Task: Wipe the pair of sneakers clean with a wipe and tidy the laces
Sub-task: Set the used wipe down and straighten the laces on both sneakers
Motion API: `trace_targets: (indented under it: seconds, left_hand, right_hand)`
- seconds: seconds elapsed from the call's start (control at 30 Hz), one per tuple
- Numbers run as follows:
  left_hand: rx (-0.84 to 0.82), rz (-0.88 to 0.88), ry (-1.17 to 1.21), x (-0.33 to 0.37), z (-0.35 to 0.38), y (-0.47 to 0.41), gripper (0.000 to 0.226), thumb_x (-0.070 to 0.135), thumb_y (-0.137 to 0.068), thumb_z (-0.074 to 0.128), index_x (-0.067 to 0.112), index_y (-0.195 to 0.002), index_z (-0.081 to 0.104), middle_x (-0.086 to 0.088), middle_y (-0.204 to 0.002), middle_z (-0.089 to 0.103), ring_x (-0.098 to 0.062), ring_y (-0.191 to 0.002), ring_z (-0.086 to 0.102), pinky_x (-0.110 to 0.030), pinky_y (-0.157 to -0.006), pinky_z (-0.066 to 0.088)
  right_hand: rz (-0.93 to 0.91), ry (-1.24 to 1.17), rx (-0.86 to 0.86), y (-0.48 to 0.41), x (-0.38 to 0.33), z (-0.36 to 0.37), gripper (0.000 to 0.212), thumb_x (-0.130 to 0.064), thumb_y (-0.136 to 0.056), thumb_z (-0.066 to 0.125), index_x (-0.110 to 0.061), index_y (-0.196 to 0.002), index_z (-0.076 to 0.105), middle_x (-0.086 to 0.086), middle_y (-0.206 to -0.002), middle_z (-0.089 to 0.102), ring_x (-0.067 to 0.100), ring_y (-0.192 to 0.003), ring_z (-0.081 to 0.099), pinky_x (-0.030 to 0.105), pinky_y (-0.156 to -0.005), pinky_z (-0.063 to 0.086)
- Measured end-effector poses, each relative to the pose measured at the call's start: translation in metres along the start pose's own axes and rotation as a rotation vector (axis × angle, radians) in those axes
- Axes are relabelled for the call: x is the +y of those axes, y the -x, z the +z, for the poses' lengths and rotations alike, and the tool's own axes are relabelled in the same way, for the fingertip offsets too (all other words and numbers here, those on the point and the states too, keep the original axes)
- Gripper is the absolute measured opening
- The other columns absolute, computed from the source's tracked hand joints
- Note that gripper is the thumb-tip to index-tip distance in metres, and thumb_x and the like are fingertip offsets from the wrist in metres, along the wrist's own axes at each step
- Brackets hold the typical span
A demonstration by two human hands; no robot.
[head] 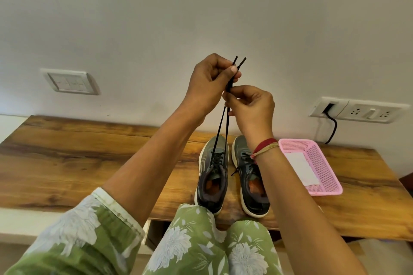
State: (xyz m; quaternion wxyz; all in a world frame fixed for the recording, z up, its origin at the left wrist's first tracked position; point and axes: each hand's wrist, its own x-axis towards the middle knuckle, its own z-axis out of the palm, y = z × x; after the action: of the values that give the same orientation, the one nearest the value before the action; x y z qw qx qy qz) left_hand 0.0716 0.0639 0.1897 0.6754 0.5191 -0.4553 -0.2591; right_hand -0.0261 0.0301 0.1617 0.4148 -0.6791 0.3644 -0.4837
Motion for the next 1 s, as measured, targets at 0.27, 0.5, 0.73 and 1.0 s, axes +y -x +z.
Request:
trace_targets:
  seconds: [0.27,0.5,0.73,1.0]
  left_hand:
    - [0.137,-0.088,-0.084,-0.028,-0.007,0.016,0.017,0.024,-0.098,0.048,0.017,-0.111,0.054,0.001,-0.114,0.058,-0.011,-0.103,0.06,-0.029,-0.089,0.051]
    - [-0.053,0.029,-0.395,-0.052,-0.008,0.034,0.038,0.016,-0.083,0.067,0.023,-0.114,0.048,0.015,-0.105,0.058,0.001,-0.098,0.059,-0.019,-0.086,0.05]
    - [-0.049,0.082,-0.294,-0.041,-0.005,0.03,0.051,0.005,-0.083,0.066,0.028,-0.12,0.039,0.002,-0.099,0.067,-0.009,-0.087,0.068,-0.026,-0.084,0.055]
    - [-0.215,0.11,-0.354,-0.027,-0.018,0.013,0.04,-0.003,-0.079,0.069,0.013,-0.115,0.064,-0.001,-0.103,0.069,-0.009,-0.094,0.068,-0.031,-0.086,0.055]
  right_hand:
    - [-0.019,-0.078,-0.028,-0.009,0.004,-0.009,0.01,-0.013,-0.077,0.075,-0.021,-0.08,0.071,-0.006,-0.076,0.069,0.012,-0.076,0.067,0.03,-0.072,0.055]
    - [-0.036,-0.041,-0.076,-0.014,0.004,-0.013,0.01,-0.013,-0.078,0.074,-0.022,-0.08,0.07,-0.007,-0.076,0.069,0.009,-0.073,0.066,0.025,-0.07,0.053]
    - [-0.024,-0.066,-0.197,-0.015,0.0,-0.019,0.008,-0.007,-0.079,0.071,-0.015,-0.081,0.071,0.0,-0.077,0.07,0.009,-0.072,0.067,0.025,-0.071,0.055]
    - [-0.023,-0.057,-0.249,-0.014,-0.002,-0.021,0.014,-0.006,-0.078,0.071,-0.019,-0.082,0.071,-0.005,-0.087,0.07,0.006,-0.081,0.067,0.023,-0.072,0.054]
